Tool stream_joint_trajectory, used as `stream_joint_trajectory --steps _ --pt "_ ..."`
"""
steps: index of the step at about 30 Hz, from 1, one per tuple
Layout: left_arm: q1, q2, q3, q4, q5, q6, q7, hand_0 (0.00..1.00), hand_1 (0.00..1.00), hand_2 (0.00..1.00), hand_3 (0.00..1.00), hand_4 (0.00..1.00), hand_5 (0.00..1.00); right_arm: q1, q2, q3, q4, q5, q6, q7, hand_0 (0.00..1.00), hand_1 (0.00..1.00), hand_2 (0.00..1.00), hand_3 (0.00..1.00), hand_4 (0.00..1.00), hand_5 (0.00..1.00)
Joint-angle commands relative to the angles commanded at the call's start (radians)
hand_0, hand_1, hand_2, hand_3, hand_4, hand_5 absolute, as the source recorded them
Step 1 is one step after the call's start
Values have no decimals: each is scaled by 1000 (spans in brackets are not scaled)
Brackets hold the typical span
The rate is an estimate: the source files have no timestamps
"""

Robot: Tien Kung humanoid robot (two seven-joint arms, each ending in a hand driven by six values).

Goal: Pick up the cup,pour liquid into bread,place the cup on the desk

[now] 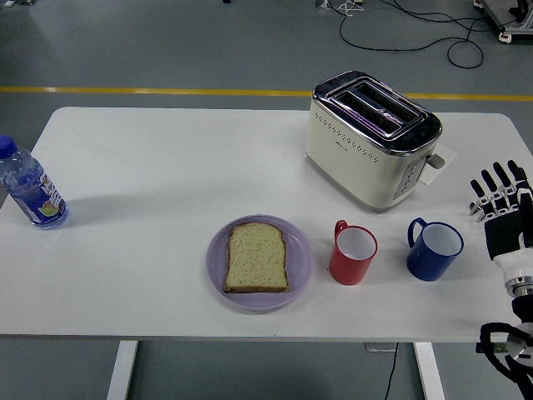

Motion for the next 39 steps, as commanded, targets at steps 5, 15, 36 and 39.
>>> stream_joint_trajectory --steps 5,15,36,39 --pt "3 -2 5 0 0 0 0 645 603 591 524 298 753 -1 0 0 -1 -3 1 -8 758 689 700 627 661 358" --pt "11 -4 27 1 -7 0 0 648 603 593 526 298 757 -12 -2 12 1 -15 5 -66 747 678 694 626 658 360" --pt "20 -4 40 2 -10 0 0 651 604 594 527 297 758 -22 0 16 5 -42 -2 -76 742 677 693 631 658 351" --pt "20 -4 39 2 -10 0 1 650 604 594 527 298 760 -22 -1 19 4 -50 -5 -85 740 674 692 630 659 350"
